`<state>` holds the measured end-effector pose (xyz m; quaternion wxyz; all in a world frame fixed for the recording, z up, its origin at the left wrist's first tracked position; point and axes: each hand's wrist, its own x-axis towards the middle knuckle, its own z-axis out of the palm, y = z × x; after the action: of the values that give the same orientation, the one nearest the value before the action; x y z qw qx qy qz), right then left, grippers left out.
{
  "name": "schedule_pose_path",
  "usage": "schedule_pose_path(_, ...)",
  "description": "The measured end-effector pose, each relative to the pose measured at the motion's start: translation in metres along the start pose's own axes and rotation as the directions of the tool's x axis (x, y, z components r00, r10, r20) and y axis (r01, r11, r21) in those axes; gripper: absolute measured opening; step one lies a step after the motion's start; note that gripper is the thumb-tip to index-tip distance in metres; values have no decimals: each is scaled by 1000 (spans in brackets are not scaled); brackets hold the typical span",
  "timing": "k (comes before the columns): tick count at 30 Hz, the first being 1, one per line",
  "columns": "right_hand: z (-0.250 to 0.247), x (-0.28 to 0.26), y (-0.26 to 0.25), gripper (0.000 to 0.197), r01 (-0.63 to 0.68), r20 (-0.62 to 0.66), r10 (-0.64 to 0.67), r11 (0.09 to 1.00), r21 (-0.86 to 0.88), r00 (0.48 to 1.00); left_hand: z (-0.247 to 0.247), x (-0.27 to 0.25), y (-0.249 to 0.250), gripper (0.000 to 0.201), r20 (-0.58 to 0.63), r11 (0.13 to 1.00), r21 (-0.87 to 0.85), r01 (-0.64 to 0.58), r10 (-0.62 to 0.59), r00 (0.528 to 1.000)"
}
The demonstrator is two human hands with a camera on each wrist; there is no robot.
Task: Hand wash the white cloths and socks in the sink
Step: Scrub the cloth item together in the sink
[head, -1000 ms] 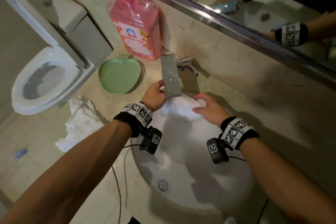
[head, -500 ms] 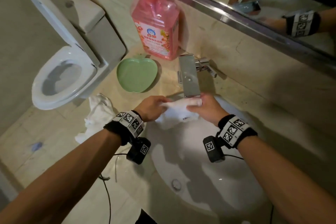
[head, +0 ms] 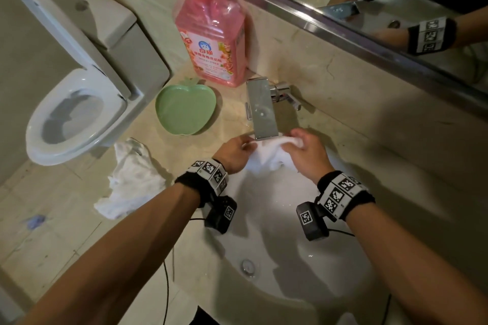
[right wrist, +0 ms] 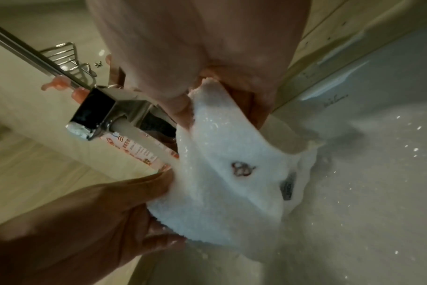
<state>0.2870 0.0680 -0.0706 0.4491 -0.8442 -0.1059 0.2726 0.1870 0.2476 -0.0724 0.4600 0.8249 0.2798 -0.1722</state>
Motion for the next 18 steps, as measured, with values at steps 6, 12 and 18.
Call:
schedule_pose_path(6,-25,3,13,28,-25,75,34,993,-116,997,10,8,19,32,-72,951,-267,-159,145,987)
schedule_pose_path(12,-25,5,25,17,-62,77,62,998,-1,995,-8,10,11,19,-150,913,-406,-46,-17,989)
schedule_pose_path(18,-1,7,1,20,-14,261,-12,995,97,965,-27,-13,-3,36,39,955,232,-187,183,982)
